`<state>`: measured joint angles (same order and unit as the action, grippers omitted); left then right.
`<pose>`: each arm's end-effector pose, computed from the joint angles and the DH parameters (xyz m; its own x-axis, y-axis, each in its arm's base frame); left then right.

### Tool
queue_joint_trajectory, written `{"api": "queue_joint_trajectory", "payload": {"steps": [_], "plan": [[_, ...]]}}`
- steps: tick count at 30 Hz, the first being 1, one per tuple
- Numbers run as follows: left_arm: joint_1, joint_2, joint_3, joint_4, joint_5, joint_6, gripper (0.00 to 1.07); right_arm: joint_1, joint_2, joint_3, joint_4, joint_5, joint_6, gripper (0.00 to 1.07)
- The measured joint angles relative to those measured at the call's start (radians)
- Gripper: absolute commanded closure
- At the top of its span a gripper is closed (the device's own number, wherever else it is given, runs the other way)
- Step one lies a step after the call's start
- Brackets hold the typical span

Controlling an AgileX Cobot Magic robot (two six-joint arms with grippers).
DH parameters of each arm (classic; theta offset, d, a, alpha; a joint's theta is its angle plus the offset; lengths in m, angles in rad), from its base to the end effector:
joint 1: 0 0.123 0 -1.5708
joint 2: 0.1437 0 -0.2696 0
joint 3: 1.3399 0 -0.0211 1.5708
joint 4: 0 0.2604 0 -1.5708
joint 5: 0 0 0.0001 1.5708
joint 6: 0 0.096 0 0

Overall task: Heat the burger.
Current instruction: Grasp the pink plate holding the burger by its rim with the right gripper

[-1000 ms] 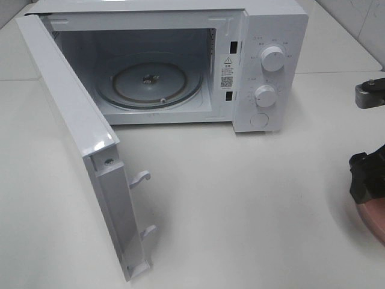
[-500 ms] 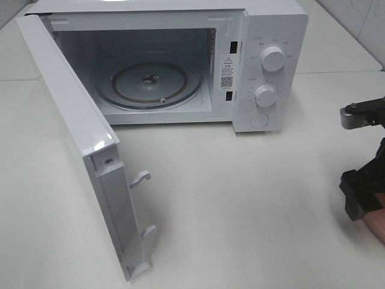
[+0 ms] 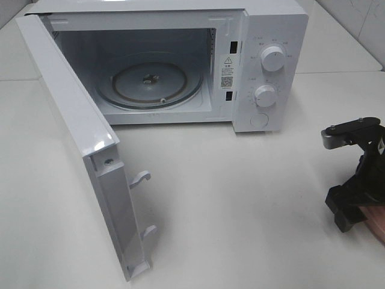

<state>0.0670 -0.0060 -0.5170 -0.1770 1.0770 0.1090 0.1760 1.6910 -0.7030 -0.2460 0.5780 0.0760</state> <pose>0.0201 -0.0136 0.2843 -0.4412 -0.0054 -0.8974 0.0833 0.9954 -0.0470 0.2568 0.0327 0.0976 -0.9497 -0.3007 -0.0875 -0.2865 0.9471 -0.1450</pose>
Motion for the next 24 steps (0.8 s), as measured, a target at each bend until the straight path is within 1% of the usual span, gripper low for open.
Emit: {"api": "queue_joint_trajectory", "payload": {"steps": [15,20,22,24], "plan": [[0.0,0.0,0.0,0.0,0.0,0.0,0.25,0.0,0.04,0.002,-0.026,-0.059,0.0,0.29],[0.0,0.0,0.0,0.0,0.0,0.0,0.25,0.0,0.04,0.03,-0.026,-0.098,0.0,0.32],[0.0,0.0,0.0,0.0,0.0,0.0,0.25,0.0,0.04,0.038,-0.026,-0.1,0.0,0.33],[0.0,0.0,0.0,0.0,0.0,0.0,0.25,0.0,0.04,0.041,-0.026,-0.103,0.0,0.39]]}}
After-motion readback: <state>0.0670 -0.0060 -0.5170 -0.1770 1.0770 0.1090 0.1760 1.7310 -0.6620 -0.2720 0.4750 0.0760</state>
